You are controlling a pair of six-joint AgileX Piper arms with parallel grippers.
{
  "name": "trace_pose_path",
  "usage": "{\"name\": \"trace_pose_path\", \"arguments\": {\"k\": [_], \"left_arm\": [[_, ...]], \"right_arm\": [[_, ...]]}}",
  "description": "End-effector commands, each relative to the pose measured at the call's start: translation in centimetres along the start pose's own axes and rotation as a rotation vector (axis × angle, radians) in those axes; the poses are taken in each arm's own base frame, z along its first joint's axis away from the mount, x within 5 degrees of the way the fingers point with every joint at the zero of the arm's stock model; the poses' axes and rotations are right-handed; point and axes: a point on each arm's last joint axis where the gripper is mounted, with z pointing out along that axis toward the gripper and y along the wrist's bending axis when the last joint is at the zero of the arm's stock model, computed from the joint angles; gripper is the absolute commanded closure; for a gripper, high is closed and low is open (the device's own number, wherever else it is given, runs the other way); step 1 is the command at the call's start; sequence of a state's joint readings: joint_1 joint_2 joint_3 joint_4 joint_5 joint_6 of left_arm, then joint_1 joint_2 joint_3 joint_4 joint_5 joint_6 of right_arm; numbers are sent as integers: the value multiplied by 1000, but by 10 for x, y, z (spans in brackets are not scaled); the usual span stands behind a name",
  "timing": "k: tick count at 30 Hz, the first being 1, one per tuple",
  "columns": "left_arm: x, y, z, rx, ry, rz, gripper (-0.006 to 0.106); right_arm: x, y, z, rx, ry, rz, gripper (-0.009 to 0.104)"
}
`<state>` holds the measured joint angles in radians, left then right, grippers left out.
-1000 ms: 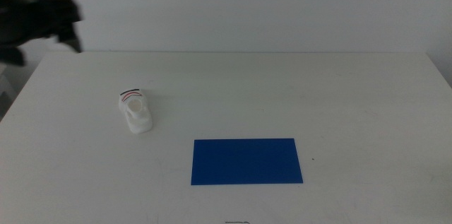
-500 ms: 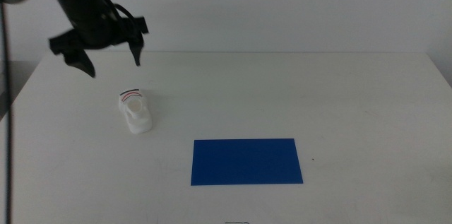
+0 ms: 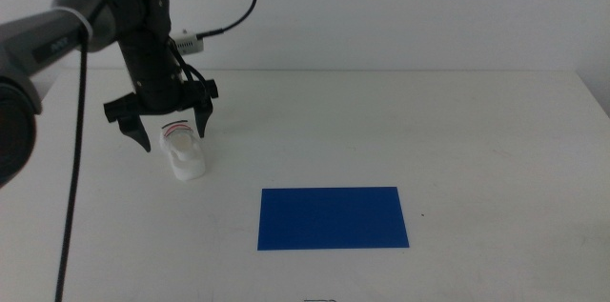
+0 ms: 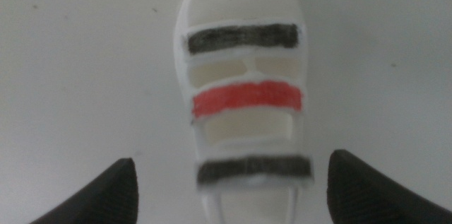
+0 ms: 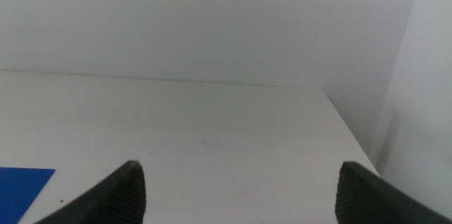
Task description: Use one arm to grab the shoe from the table and place it on the mat.
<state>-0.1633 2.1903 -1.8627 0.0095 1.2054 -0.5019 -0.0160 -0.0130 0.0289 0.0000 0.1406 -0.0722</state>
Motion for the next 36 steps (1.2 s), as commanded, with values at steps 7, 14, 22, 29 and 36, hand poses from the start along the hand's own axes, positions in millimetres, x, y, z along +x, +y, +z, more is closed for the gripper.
{"name": "trace_pose_path", "arguments": {"k": [7, 14, 22, 29, 36], "left_arm": [[-8, -6, -19, 65, -99, -6, 29], [-7, -10, -5, 83, -53, -21, 49], [0, -12, -28, 143, -36, -1, 71], [31, -24, -80, 112, -40, -6, 78], [75, -70, -101, 135, -48, 67, 78]], "right_arm": [[-14, -1, -3, 8, -113, -13, 1], [-14, -1, -3, 8, -113, -13, 1], [-14, -1, -3, 8, -113, -13, 1], [-14, -1, -3, 8, -113, -13, 1], [-14, -1, -3, 8, -113, -13, 1]]}}
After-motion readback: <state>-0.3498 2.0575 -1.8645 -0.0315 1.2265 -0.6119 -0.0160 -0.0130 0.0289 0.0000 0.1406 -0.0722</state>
